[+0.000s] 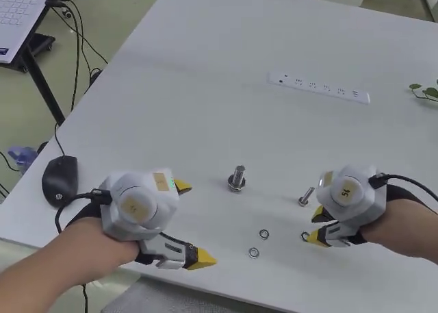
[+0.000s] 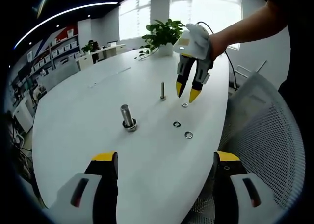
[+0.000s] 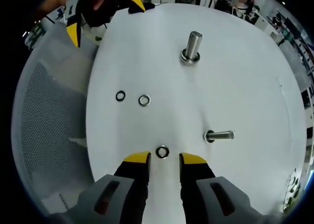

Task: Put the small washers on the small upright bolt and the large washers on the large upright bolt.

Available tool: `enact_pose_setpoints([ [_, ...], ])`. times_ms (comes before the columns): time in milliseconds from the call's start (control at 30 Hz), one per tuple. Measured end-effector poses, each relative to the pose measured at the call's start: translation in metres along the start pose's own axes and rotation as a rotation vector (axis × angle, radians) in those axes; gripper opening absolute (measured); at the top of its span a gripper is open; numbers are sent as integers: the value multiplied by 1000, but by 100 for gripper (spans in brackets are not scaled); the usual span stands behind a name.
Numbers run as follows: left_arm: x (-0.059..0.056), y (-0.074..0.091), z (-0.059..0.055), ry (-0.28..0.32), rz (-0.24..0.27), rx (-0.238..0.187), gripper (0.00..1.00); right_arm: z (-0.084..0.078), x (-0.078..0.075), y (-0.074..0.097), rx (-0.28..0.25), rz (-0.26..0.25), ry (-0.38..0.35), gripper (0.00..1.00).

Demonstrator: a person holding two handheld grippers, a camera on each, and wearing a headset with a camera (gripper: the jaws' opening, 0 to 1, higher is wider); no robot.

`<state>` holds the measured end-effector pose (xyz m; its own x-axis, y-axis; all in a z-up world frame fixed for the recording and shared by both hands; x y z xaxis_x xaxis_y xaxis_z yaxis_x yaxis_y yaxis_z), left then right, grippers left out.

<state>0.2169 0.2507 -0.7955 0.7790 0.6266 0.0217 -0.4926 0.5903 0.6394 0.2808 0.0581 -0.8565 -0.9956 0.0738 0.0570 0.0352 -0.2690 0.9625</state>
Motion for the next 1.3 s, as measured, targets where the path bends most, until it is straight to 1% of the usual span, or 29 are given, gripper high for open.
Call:
enact_pose_setpoints([
  [67, 0, 0, 0, -1, 0, 1, 79, -2, 1, -4, 8, -2, 13, 25],
  [333, -1, -1, -2, -5, 0, 9, 79, -4, -1, -11, 8, -8, -1, 24],
  [467, 0, 0, -4, -2, 2, 12, 79, -4, 1, -14, 12, -7, 3, 24],
  [500, 1, 1, -4, -1, 4, 11, 79, -3, 1, -14, 2, -6, -4, 23],
  [667, 2, 1, -5, 3, 7, 12, 79, -3, 0, -13, 0, -4, -12, 23],
  [767, 1, 1, -5, 3, 8, 13, 79, -3, 1, -13, 6, -3, -10, 23],
  [833, 0, 0, -4, 4, 6, 11, 79, -3, 2, -14, 13, -3, -3, 19],
  [1100, -1, -1, -3, 1, 6, 8, 78, -3, 6, -14, 19, -8, 0, 14],
  [1300, -3, 0, -3, -1, 3, 9, 77, -2, 5, -14, 35, -14, -25, 13],
])
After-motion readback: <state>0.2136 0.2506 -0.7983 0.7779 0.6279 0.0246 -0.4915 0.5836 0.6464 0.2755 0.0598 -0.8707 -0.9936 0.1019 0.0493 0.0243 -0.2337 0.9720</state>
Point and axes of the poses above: the centre of the closed fingertips' face, and the gripper's own axes: y roughly backward along the fingers, x roughly to its left, z roughly out of its top, the point moved 1 cm from there along y, roughly backward along the fingers, and after that the axes turned 4 degrees about z, right-handed, at the moved point
